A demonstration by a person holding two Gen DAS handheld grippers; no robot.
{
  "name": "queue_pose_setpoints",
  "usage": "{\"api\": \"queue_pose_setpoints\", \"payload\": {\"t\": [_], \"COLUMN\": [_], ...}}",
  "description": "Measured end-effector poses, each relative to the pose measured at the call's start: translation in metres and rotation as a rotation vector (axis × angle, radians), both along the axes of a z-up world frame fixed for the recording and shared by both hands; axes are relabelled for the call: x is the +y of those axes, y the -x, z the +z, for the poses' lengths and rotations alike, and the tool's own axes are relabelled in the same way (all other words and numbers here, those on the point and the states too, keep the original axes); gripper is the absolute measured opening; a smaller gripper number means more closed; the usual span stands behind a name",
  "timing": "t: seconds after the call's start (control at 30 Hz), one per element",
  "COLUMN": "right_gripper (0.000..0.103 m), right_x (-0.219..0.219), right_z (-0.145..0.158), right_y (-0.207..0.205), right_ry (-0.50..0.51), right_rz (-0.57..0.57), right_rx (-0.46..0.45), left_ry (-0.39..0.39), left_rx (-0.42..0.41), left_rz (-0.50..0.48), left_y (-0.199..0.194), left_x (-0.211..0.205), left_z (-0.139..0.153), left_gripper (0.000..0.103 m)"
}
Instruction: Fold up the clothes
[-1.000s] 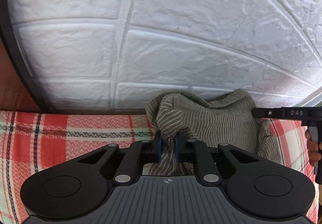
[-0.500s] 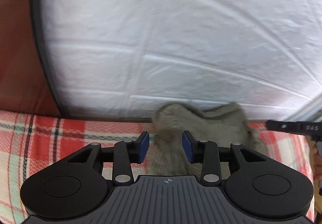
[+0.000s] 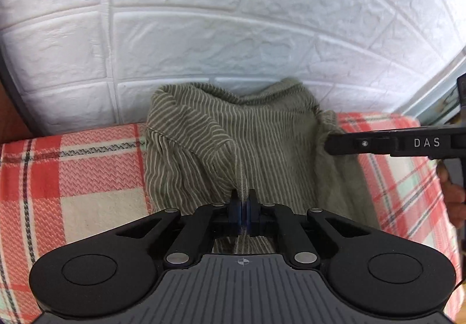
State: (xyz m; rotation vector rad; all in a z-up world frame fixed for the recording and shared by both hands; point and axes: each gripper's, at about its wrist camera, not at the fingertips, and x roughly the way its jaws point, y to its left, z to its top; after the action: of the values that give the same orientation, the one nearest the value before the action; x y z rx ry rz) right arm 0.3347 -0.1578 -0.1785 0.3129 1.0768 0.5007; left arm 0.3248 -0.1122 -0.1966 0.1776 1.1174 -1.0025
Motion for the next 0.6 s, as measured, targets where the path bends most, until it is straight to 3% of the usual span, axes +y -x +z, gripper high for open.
{"api": "queue_pose_setpoints", "payload": {"t": [0.3, 0.47, 0.6], "right_gripper": [0.004, 0.003, 0.015], "right_x": [0.006, -0.006, -0.012], "right_z": [-0.034, -0.036, -0.017], "right_y": [-0.016, -0.012, -0.003], "right_ry": [-0.007, -0.036, -0.005], "right_rz": [-0.02, -0.043, -0.081], "right_rx": [0.024, 0.019, -0.019], "left_ry": [0.016, 0.011, 0.023], "left_rx": [0.077, 0.078, 0.047], "left_rz": [0.063, 0.064, 0.079], "left_y": [-0.017, -0.02, -0.019], "left_x": [0.006, -0.001, 0.005], "left_z": [-0.019, -0.02, -0.005], "left_gripper": [0.0, 0.021, 0.037]}}
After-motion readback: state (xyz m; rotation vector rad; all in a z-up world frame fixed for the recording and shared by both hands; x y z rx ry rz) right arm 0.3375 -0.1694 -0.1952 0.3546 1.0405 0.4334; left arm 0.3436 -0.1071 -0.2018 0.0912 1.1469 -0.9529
